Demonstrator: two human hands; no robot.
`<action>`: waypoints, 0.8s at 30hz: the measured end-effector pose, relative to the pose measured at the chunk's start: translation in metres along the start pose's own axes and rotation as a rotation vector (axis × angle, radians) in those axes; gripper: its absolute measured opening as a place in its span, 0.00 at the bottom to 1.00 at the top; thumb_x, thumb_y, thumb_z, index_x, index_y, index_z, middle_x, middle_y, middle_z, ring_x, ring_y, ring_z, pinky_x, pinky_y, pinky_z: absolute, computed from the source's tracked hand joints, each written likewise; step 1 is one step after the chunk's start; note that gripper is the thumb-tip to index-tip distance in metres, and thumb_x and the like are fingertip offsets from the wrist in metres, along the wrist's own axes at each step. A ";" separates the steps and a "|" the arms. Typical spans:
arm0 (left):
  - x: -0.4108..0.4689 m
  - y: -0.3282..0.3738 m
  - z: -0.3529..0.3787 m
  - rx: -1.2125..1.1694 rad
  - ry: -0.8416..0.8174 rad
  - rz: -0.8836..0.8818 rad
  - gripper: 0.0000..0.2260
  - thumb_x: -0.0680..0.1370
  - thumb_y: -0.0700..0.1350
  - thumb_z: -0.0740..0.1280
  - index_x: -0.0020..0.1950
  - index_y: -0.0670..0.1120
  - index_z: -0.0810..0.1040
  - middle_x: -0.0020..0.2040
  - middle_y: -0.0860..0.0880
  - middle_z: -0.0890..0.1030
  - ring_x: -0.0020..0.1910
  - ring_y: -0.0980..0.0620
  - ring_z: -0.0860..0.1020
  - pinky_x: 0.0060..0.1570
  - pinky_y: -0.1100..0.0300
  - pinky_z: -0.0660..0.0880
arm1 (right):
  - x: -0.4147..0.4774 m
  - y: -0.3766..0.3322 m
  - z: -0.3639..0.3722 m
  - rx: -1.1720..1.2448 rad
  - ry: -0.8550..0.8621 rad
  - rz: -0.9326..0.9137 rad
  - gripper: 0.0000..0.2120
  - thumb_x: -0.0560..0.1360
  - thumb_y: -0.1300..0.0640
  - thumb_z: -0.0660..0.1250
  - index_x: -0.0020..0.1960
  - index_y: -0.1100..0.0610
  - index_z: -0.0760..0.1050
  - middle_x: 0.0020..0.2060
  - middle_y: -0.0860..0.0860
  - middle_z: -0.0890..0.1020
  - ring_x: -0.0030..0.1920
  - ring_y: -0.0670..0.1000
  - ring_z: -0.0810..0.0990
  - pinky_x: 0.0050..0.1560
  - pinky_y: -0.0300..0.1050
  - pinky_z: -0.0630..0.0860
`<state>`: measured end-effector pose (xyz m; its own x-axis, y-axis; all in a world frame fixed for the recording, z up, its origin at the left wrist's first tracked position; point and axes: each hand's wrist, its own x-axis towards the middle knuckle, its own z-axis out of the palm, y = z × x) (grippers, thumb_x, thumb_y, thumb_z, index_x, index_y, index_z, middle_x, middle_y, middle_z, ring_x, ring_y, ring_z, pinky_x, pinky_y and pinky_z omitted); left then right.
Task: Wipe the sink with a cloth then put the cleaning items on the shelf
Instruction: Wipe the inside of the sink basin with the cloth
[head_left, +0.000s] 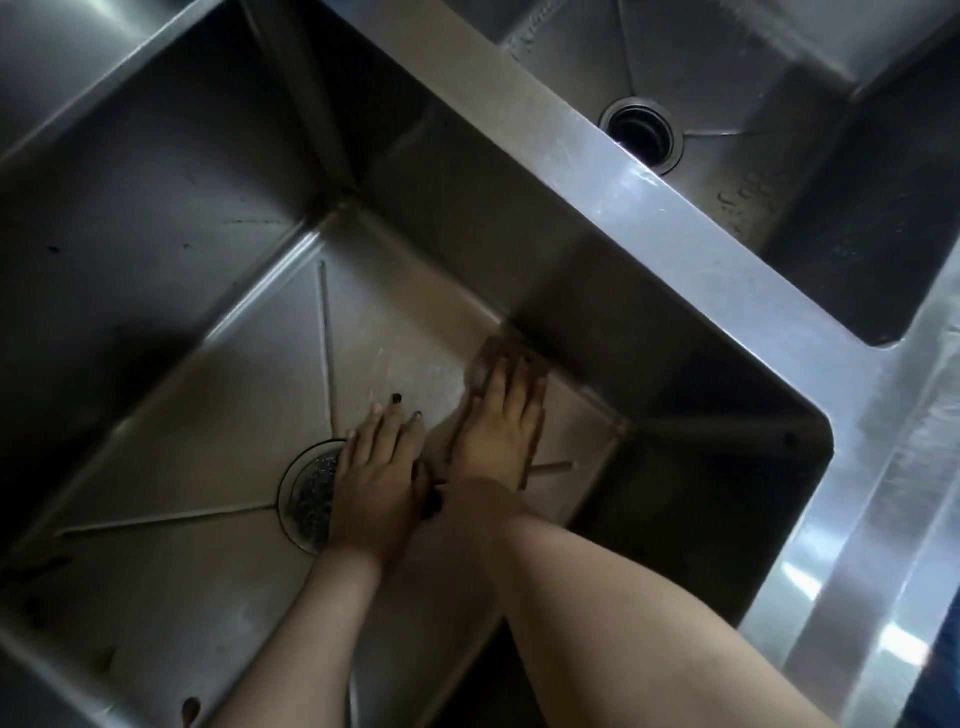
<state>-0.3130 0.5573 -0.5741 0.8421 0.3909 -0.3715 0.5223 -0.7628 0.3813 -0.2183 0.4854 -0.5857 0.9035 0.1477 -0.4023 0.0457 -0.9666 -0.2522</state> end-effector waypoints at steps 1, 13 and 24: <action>0.000 0.000 0.001 -0.007 0.000 -0.009 0.27 0.74 0.52 0.49 0.70 0.45 0.67 0.73 0.43 0.63 0.74 0.44 0.57 0.71 0.49 0.53 | 0.000 0.007 -0.001 -0.058 0.005 0.039 0.27 0.81 0.56 0.48 0.77 0.54 0.40 0.77 0.53 0.43 0.76 0.54 0.38 0.73 0.48 0.36; 0.000 -0.002 0.003 -0.042 -0.011 -0.044 0.24 0.78 0.51 0.54 0.74 0.51 0.58 0.77 0.50 0.52 0.75 0.52 0.46 0.72 0.56 0.43 | -0.009 0.029 -0.003 -0.020 0.116 0.355 0.25 0.82 0.56 0.48 0.77 0.54 0.44 0.77 0.55 0.46 0.76 0.60 0.40 0.73 0.53 0.35; 0.001 -0.002 0.007 0.003 -0.008 -0.035 0.28 0.73 0.53 0.48 0.74 0.49 0.60 0.76 0.48 0.55 0.75 0.50 0.49 0.72 0.54 0.46 | 0.000 0.008 -0.003 -0.057 -0.039 0.095 0.32 0.80 0.61 0.49 0.75 0.49 0.33 0.76 0.51 0.37 0.74 0.60 0.35 0.73 0.53 0.38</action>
<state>-0.3139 0.5559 -0.5814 0.8223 0.4134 -0.3911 0.5510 -0.7503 0.3653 -0.2171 0.4770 -0.5852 0.8876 0.0623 -0.4564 -0.0137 -0.9868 -0.1614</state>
